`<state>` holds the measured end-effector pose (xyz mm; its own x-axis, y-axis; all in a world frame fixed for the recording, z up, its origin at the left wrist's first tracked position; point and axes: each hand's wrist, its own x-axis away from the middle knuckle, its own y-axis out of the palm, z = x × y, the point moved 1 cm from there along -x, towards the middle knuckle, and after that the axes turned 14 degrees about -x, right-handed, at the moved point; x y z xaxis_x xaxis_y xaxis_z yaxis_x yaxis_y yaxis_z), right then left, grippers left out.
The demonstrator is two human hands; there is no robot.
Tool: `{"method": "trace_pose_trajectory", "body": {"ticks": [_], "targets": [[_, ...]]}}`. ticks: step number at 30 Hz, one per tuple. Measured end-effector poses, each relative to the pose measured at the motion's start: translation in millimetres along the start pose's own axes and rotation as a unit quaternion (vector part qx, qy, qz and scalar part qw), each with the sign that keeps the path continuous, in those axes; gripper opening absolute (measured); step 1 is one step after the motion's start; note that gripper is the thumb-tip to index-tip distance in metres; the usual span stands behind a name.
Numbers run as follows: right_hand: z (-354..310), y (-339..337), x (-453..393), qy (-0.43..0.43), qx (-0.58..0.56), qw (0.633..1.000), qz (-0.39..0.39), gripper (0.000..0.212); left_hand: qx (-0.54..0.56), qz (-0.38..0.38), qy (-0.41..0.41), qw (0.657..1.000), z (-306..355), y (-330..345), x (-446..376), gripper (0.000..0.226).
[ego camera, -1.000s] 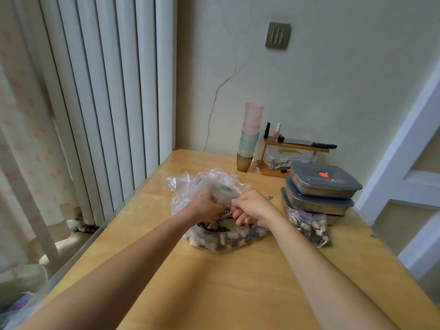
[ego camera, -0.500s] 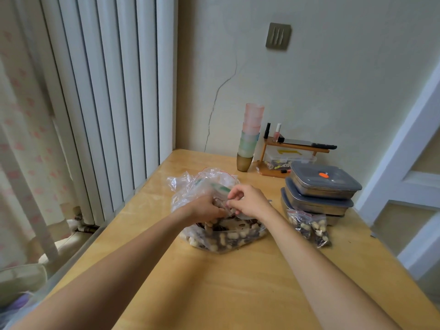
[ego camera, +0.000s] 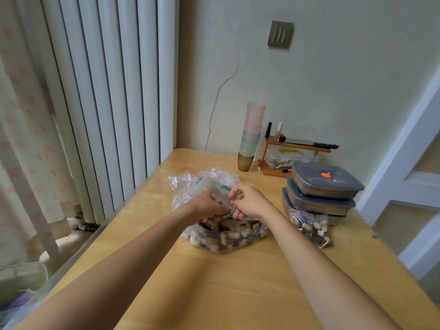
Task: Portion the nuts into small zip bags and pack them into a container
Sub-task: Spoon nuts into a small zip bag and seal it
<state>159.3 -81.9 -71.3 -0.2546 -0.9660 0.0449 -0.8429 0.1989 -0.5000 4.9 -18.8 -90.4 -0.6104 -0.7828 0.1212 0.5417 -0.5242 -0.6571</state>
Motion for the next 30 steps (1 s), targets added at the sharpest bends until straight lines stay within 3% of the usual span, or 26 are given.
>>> {"method": "trace_pose_trajectory", "body": {"ticks": [5,7,9,13,23,27,30], "targets": [[-0.7,-7.7,2.5,-0.018,-0.004,0.999,-0.047,0.014,0.001,-0.021,0.034,0.999,-6.4,-2.3,-1.9,0.011],[-1.1,-11.0,4.2,-0.023,-0.006,0.998,-0.063,0.014,0.009,-0.023,0.054,0.998,-7.2,-2.4,-1.0,0.021],[-1.9,-13.9,5.4,-0.030,0.002,0.998,-0.054,0.015,0.021,-0.023,0.057,0.998,-4.7,-2.7,1.8,0.027],[-4.9,-17.6,7.2,-0.055,0.019,0.998,-0.034,0.014,0.013,-0.013,0.081,0.997,1.0,-6.0,6.6,0.018],[-7.0,-15.8,13.1,-0.092,0.053,0.994,0.004,0.009,0.022,0.117,-0.013,0.993,-3.4,6.6,2.0,0.017],[-6.0,-19.2,19.7,-0.076,0.073,0.994,-0.019,0.008,0.107,0.113,-0.041,0.987,-4.5,12.5,6.3,0.024],[-6.6,-22.3,23.6,-0.078,0.065,0.995,0.008,0.011,0.116,0.112,-0.040,0.986,-2.8,15.2,10.5,0.021]]}}
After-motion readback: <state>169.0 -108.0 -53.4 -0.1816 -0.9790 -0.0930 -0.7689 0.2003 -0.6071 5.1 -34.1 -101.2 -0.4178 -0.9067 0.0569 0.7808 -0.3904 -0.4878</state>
